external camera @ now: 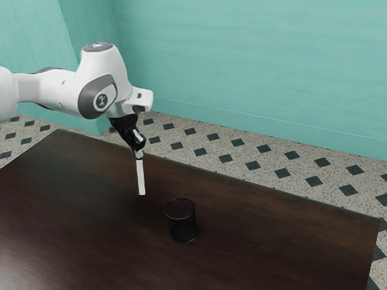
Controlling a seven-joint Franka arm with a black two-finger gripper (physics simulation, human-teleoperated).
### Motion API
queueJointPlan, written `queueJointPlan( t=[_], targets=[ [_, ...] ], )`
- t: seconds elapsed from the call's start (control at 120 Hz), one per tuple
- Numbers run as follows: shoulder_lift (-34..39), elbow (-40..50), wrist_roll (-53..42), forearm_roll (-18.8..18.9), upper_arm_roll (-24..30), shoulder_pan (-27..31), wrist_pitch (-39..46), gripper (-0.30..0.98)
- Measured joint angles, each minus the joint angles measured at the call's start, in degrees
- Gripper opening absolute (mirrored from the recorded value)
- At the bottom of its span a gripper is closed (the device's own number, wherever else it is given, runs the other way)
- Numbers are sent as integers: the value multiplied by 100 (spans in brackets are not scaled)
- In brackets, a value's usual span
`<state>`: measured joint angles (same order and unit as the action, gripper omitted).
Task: Put the marker into the pen holder.
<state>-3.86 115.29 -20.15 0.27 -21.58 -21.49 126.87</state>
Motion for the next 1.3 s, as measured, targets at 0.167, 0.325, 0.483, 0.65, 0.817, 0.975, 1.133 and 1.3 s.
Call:
queueJointPlan(
  t=[0.167, 0.325, 0.483, 0.65, 0.817, 0.975, 1.133, 1.3],
  targets=[
    [159, -126, 32, -8, 158, -305, -9, -10],
    [379, -183, 53, -40, 232, -645, -184, -10],
    [409, -180, 63, -78, 157, -1101, -406, -10],
    [310, -172, 68, -86, 277, -1356, -509, -10],
    [223, -230, 64, -48, 272, -1518, -441, -10],
    [225, -272, 53, -29, 259, -1165, -401, -10],
    [228, -278, 46, -23, 259, -617, -380, -10],
    [224, -306, 40, -22, 254, -297, -372, -10]
  ],
)
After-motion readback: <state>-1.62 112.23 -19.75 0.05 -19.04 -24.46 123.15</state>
